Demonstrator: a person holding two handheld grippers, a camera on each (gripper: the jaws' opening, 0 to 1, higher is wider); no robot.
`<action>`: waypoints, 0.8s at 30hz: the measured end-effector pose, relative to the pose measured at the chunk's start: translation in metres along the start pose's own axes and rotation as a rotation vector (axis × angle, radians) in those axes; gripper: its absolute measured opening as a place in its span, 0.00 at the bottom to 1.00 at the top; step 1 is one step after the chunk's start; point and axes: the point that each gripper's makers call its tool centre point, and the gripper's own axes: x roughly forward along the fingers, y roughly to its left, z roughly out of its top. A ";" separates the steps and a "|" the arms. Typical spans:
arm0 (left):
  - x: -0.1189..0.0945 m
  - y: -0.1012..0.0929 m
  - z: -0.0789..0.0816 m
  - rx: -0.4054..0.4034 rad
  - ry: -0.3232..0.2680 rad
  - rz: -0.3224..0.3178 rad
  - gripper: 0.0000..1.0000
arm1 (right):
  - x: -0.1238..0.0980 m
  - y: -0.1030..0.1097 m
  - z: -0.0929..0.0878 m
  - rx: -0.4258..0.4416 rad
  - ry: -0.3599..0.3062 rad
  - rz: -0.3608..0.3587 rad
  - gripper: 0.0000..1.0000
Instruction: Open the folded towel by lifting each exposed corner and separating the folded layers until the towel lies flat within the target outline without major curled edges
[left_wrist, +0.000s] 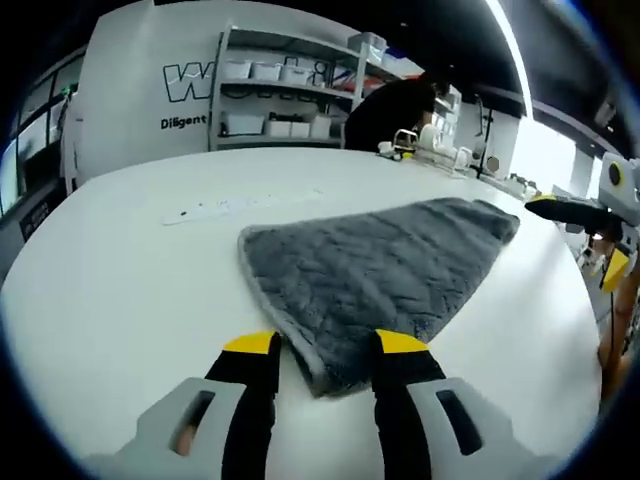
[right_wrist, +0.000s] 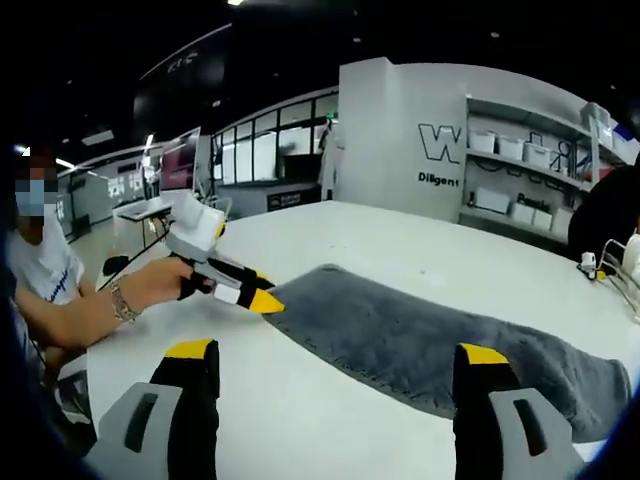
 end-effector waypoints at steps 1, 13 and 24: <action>0.000 0.001 0.001 0.008 0.004 0.001 0.33 | 0.001 0.000 0.000 0.002 0.001 0.002 0.99; 0.015 -0.011 0.009 0.109 -0.004 -0.065 0.10 | 0.004 0.002 -0.005 0.013 0.017 0.018 0.99; 0.004 0.006 0.008 0.201 0.016 -0.001 0.07 | 0.005 -0.001 -0.007 0.031 0.017 0.011 0.99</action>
